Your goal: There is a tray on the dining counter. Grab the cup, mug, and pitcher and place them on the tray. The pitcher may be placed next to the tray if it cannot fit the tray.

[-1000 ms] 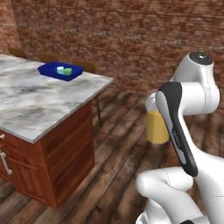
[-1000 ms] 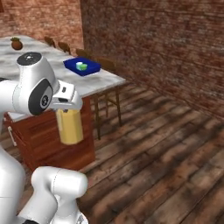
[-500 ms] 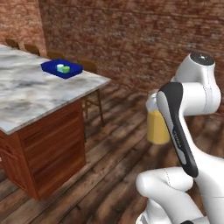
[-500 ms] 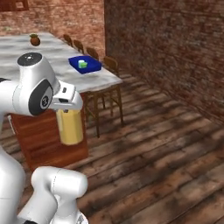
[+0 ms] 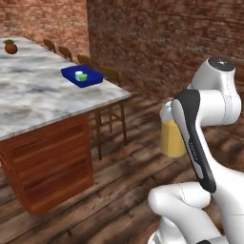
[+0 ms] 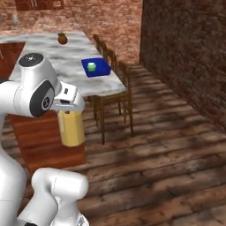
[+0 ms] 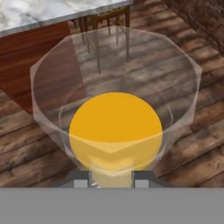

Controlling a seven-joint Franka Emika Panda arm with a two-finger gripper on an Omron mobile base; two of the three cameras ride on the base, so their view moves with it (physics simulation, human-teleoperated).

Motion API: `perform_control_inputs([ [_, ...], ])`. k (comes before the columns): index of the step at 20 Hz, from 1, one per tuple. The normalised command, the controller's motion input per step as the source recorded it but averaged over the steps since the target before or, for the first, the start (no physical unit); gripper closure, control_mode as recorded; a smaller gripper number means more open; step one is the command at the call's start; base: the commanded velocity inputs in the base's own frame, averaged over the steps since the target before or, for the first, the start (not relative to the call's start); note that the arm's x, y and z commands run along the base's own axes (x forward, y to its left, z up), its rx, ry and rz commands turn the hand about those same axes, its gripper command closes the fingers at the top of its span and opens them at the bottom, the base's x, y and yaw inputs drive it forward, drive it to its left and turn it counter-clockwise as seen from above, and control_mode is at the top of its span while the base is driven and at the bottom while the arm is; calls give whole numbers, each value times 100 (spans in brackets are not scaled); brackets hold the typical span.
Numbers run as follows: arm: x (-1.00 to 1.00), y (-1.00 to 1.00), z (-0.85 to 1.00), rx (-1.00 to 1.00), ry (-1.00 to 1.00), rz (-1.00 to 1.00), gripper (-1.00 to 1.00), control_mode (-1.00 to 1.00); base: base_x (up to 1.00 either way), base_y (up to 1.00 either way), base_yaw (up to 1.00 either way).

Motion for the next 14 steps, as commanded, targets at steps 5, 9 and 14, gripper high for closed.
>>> perform_control_inputs([
  [5,0,0,0,0,0,0,100,100,40,-100,51],
  [9,0,0,0,0,0,0,100,100,31,-100,50],
  [14,0,0,0,0,0,0,100,100,19,-100,47],
])
